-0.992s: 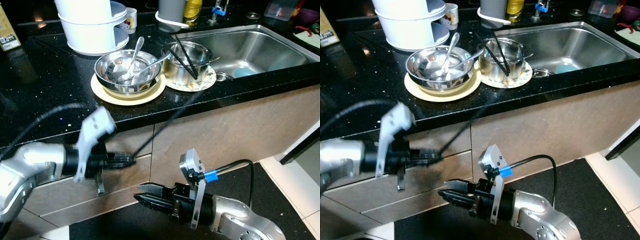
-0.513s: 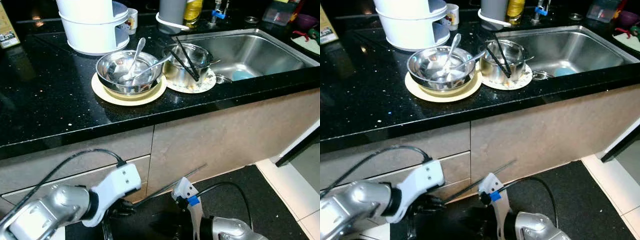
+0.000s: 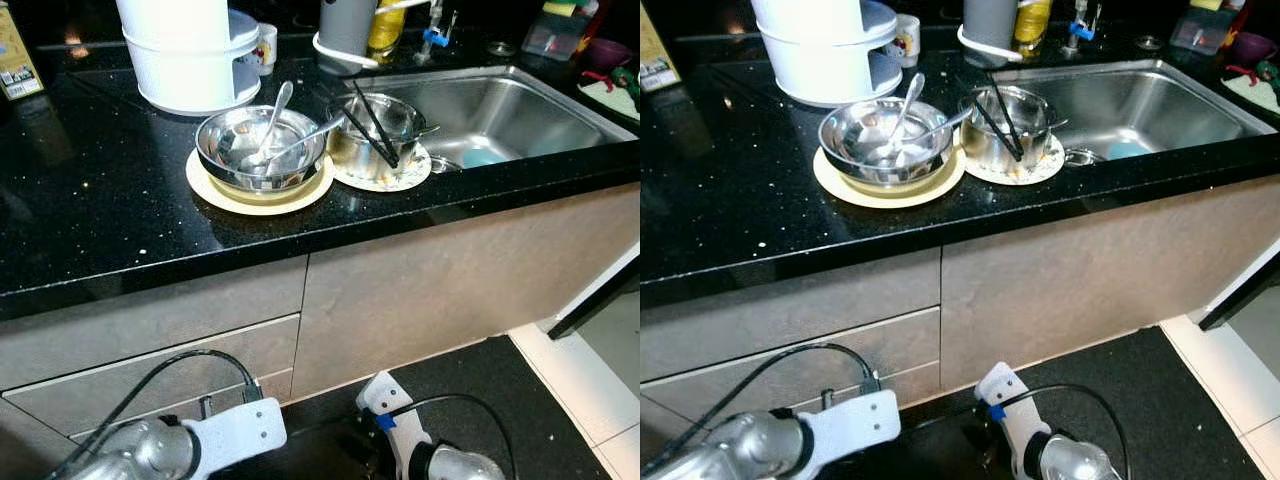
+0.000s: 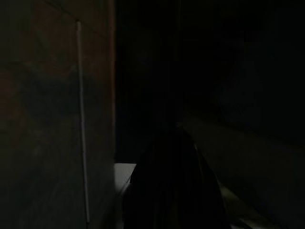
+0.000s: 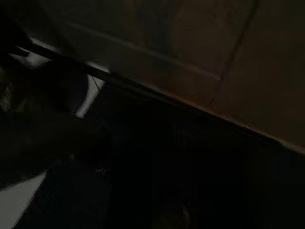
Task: Kitchen organization
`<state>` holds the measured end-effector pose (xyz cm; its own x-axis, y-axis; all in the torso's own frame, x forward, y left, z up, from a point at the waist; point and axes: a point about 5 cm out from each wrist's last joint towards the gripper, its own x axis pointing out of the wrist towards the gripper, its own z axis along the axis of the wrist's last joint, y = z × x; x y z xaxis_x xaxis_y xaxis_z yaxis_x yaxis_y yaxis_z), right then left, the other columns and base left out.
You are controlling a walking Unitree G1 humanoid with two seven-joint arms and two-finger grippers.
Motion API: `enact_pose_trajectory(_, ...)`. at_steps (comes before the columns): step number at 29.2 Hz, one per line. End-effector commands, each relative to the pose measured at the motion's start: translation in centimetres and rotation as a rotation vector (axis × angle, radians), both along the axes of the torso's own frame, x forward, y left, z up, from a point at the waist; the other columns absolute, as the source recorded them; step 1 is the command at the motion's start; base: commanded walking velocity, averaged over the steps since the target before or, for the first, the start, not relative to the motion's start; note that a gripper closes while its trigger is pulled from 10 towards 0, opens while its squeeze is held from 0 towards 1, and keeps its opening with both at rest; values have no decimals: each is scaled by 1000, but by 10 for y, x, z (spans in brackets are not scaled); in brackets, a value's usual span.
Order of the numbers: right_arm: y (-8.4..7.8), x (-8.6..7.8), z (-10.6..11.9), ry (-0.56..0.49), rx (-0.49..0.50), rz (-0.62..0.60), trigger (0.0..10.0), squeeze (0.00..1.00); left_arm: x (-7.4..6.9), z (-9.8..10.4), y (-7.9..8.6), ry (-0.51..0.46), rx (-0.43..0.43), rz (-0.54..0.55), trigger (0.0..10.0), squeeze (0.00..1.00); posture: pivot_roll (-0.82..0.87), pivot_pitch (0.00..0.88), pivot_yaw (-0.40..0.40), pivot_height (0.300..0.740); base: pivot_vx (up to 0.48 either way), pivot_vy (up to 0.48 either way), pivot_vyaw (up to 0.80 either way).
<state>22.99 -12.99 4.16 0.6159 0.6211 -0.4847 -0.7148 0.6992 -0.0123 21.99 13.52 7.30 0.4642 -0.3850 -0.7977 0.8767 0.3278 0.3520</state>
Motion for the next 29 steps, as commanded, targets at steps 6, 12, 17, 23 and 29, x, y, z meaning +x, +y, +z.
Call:
enact_pose_trajectory(6,-9,-5,-30,98,-37,-130,10000,0,-13,-52,-2,-15,55,90,0,0,-29,194,-87,740,0,0,0)
enact_pose_trajectory(12,-7,-4,-47,115,-111,-159,10000,0,-16,-73,-7,5,-30,185,0,0,-51,195,-92,740,0,0,0)
enact_pose_trajectory(17,-2,-1,-57,229,-33,-309,10000,0,-18,-103,1,85,-126,383,0,0,-70,199,-117,740,0,0,0)
enact_pose_trajectory(23,-4,8,-57,200,3,-396,10000,0,-9,-106,15,42,-137,482,0,0,-71,203,-119,740,0,0,0)
enact_pose_trajectory(29,-12,24,-48,207,199,-622,10000,0,-3,-102,19,24,-225,544,0,0,-69,202,-106,740,0,0,0)
